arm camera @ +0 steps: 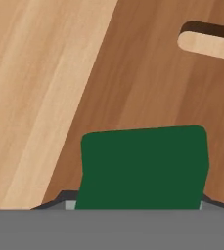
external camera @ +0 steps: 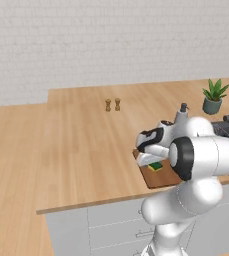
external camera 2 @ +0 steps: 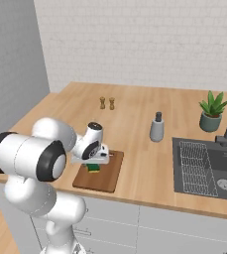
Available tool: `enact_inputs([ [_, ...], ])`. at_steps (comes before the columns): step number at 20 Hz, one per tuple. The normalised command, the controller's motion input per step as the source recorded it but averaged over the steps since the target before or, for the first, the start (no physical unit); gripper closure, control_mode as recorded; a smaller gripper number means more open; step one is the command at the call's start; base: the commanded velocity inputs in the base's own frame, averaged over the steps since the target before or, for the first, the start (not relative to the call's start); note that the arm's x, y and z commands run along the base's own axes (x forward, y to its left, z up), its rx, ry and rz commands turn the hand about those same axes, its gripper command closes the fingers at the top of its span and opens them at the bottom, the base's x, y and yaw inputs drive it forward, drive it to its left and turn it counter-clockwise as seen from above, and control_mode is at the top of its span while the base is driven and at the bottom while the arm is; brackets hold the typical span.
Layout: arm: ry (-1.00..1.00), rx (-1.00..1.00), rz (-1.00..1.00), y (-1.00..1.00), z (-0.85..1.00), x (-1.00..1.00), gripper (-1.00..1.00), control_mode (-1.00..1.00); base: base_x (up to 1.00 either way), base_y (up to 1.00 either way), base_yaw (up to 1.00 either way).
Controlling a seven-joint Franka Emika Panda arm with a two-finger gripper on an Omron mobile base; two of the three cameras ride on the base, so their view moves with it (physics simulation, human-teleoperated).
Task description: Pick up the sponge from the counter and clean the cutting board by briefly scrubbing or pressing down on the cutting board. Once finished, release the sponge.
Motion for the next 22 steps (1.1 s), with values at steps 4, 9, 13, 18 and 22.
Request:
enact_inputs([
  [4,0.1,0.0,0.0,0.44,-0.9,-0.6,1.0,-1.0,0.0,0.0,0.0],
  [9,0.05,0.0,0.0,0.07,-0.68,-0.46,1.0,-1.0,0.0,0.0,0.0],
  [13,0.06,-0.04,0.0,-0.06,-1.0,-0.32,1.0,-1.0,0.0,0.0,0.0],
  [18,0.0,-0.02,0.0,-0.53,-0.88,-0.4,1.0,-1.0,0.0,0.0,0.0],
  [22,-0.01,0.0,0.0,-0.71,-0.42,-0.5,1.0,-1.0,0.0,0.0,0.0],
])
